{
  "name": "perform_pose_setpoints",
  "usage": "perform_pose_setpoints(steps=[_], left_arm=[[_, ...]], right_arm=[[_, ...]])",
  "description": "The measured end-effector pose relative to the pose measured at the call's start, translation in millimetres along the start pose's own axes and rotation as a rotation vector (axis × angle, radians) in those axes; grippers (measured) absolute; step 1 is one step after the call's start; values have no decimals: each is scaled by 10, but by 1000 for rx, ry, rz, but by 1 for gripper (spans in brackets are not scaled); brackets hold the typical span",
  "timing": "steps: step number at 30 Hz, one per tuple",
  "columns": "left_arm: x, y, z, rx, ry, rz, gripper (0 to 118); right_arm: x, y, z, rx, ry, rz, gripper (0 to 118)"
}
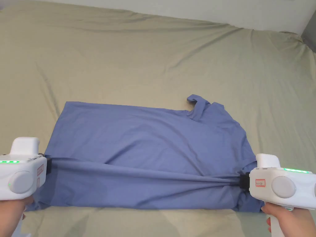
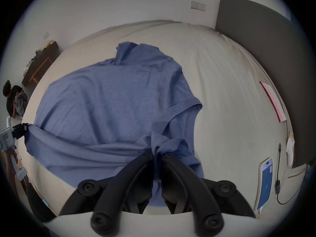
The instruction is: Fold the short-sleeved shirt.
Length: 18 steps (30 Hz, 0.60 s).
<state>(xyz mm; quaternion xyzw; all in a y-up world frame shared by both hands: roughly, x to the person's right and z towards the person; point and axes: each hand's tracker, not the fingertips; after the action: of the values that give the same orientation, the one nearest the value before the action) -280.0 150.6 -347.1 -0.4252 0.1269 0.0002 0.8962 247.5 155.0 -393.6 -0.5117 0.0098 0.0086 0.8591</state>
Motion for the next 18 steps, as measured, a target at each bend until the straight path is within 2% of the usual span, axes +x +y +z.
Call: perform_pose_setpoints(steps=[5,6,7,8,9,10,11,12,15,18], left_arm=[[71,-3,-266,-71,-15,-45,3],[90,-10,-284,-72,-20,-62,3],[109,-7,-296,-75,-12,-82,7],[121,10,-285,-71,-6,-87,15],[104,39,-252,-57,-4,-89,30],[95,73,-218,-44,-8,-85,64],[83,127,-159,-34,-12,-76,96],[76,181,-100,-26,-17,-63,114],[47,351,317,125,-39,-27,115],[55,539,846,288,-31,-18,115]], right_arm=[[26,71,-253,-41,-12,-22,10],[35,102,-261,-34,-13,-23,13],[31,137,-233,-14,-12,-24,25],[37,190,-212,37,-33,-12,45],[39,246,-190,69,-84,9,73],[46,298,-167,97,-120,24,98],[18,351,-67,130,-130,36,102],[30,400,55,166,-130,38,102],[-13,509,538,286,-99,26,102],[-210,520,1113,448,-116,90,102]])
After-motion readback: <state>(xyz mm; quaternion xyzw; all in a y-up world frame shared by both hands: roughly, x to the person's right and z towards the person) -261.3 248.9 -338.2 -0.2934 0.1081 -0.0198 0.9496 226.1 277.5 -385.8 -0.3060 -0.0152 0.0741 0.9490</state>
